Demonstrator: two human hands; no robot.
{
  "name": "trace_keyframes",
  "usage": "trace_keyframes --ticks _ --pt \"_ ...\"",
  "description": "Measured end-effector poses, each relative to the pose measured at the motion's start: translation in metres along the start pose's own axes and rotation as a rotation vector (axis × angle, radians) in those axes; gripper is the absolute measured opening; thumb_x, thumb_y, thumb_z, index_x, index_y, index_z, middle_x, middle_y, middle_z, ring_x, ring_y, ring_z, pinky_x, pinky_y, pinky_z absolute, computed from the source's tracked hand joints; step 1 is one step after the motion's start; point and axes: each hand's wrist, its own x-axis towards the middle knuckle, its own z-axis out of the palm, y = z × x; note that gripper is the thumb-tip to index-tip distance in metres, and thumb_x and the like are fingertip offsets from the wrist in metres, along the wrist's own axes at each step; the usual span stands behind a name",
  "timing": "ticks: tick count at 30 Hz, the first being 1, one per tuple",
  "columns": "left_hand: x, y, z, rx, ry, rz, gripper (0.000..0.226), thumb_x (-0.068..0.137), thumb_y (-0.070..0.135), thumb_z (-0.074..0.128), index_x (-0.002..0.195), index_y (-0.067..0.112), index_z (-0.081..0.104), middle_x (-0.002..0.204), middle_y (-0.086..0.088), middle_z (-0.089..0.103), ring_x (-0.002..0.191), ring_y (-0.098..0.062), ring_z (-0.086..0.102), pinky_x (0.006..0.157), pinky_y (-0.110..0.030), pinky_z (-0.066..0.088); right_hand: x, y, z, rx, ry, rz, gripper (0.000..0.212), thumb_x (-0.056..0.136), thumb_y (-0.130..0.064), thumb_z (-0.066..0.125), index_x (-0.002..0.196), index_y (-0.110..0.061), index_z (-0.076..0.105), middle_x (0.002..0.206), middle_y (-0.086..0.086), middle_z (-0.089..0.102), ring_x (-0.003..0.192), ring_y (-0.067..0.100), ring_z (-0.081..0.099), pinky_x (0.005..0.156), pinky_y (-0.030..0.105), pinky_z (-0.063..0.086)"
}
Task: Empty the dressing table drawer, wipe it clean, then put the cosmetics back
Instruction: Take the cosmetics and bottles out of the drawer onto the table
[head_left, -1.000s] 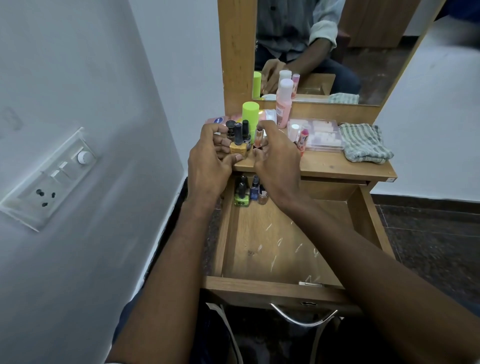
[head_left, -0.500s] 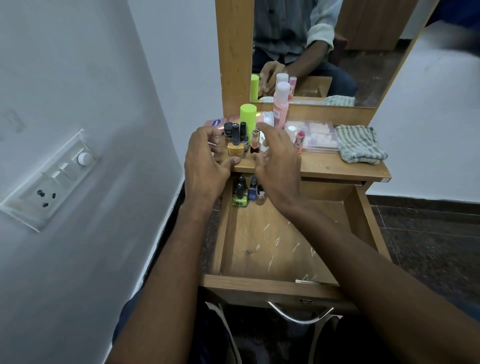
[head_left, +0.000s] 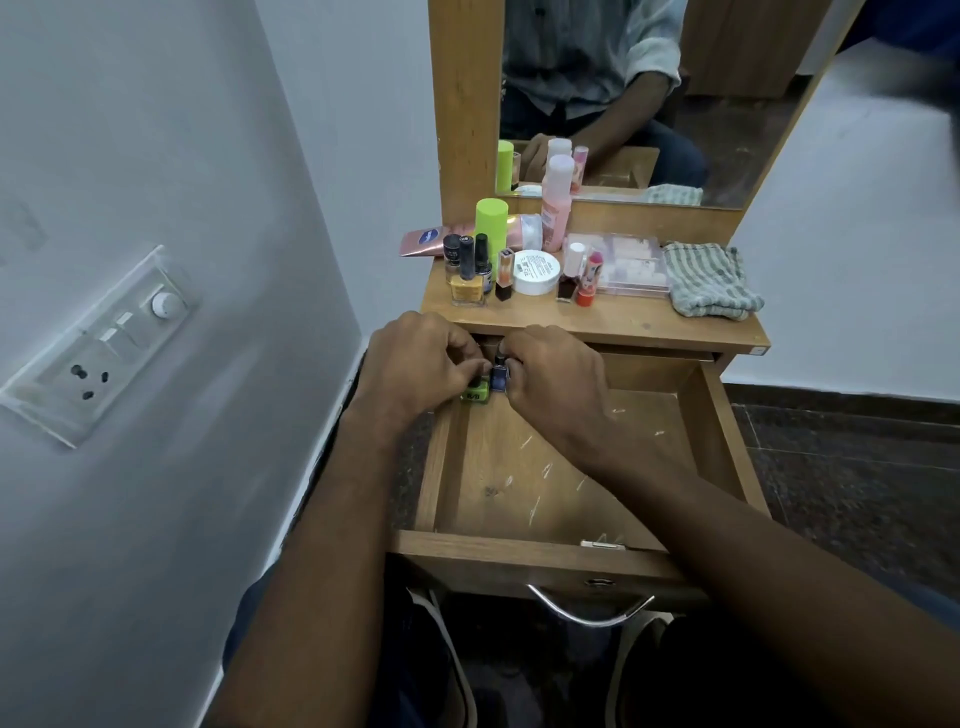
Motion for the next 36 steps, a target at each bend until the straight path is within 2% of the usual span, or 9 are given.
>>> trace_keyframes --ticks 2,5,8,11,17,24,29,34,36 --pt "-0.002 0.001 0.002 0.004 -0.008 -0.043 0.016 0.08 0.043 0.089 0.093 0.034 0.086 0.082 0.012 0.079 0.073 -0.01 0.067 0.068 -0.028 0.055 -0.004 -0.001 0.0 -0.052 -0.017 -0.001 0.018 0.081 -0.01 0.076 0.098 -0.015 0.075 0.086 0.003 0.073 0.077 0.022 0.066 0.06 0.029 0.046" --pt "-0.003 0.002 0.003 -0.013 -0.009 -0.094 0.027 0.078 0.041 0.093 0.102 0.031 0.084 0.082 0.012 0.079 0.076 -0.007 0.07 0.071 -0.028 0.057 -0.009 0.0 -0.002 -0.1 -0.081 0.032 0.023 0.088 -0.013 0.073 0.111 -0.015 0.072 0.098 0.001 0.072 0.086 0.021 0.066 0.064 0.028 0.037" --pt "-0.002 0.001 0.006 -0.017 -0.017 -0.103 0.036 0.078 0.041 0.092 0.112 0.033 0.082 0.082 0.012 0.079 0.077 -0.006 0.069 0.072 -0.027 0.057 -0.01 0.005 0.0 -0.091 -0.094 0.024 0.027 0.091 -0.014 0.071 0.118 -0.015 0.069 0.108 0.002 0.069 0.092 0.02 0.065 0.066 0.029 0.041" --pt "-0.002 0.002 0.007 -0.016 -0.034 -0.102 0.038 0.079 0.04 0.092 0.115 0.034 0.081 0.085 0.013 0.079 0.08 -0.009 0.071 0.076 -0.032 0.06 -0.011 0.006 0.003 -0.111 -0.122 0.0 0.025 0.091 -0.013 0.071 0.115 -0.014 0.07 0.109 0.002 0.066 0.088 0.018 0.063 0.066 0.029 0.048" --pt "-0.003 -0.002 0.011 -0.088 0.006 -0.104 0.026 0.076 0.034 0.095 0.1 0.029 0.085 0.076 0.012 0.077 0.069 -0.003 0.068 0.072 -0.027 0.058 -0.011 0.005 0.009 -0.191 -0.125 -0.076 0.028 0.078 -0.013 0.083 0.104 -0.013 0.073 0.093 0.004 0.067 0.071 0.017 0.06 0.059 0.028 0.045" --pt "-0.001 -0.007 0.011 -0.136 -0.097 -0.081 0.027 0.068 0.026 0.1 0.083 0.03 0.078 0.069 0.015 0.071 0.065 0.0 0.067 0.067 -0.025 0.057 -0.011 0.002 0.009 -0.019 -0.206 -0.003 0.047 0.09 -0.008 0.074 0.133 -0.013 0.058 0.121 0.006 0.06 0.098 0.021 0.064 0.071 0.031 0.055" --pt "0.0 -0.007 0.012 -0.104 -0.119 -0.068 0.023 0.07 0.027 0.099 0.085 0.03 0.082 0.069 0.016 0.071 0.063 -0.001 0.064 0.061 -0.02 0.047 -0.012 0.01 0.006 0.125 -0.245 0.099 0.036 0.089 -0.013 0.075 0.117 -0.021 0.054 0.096 0.0 0.065 0.085 0.022 0.065 0.065 0.037 0.055" --pt "0.001 -0.005 0.008 -0.113 -0.142 -0.022 0.02 0.07 0.03 0.098 0.084 0.029 0.084 0.071 0.015 0.073 0.066 -0.002 0.067 0.071 -0.035 0.061 -0.012 0.017 -0.011 0.322 -0.241 0.172 0.043 0.081 -0.009 0.081 0.108 -0.026 0.052 0.088 -0.008 0.065 0.077 0.011 0.065 0.063 0.031 0.057" --pt "-0.001 -0.004 0.004 -0.199 -0.106 0.008 0.019 0.071 0.033 0.098 0.083 0.027 0.085 0.07 0.015 0.075 0.063 -0.003 0.069 0.067 -0.034 0.062 -0.014 0.019 -0.019 0.374 -0.219 0.191 0.046 0.079 -0.009 0.084 0.108 -0.026 0.053 0.089 -0.01 0.063 0.078 0.006 0.064 0.061 0.024 0.052"
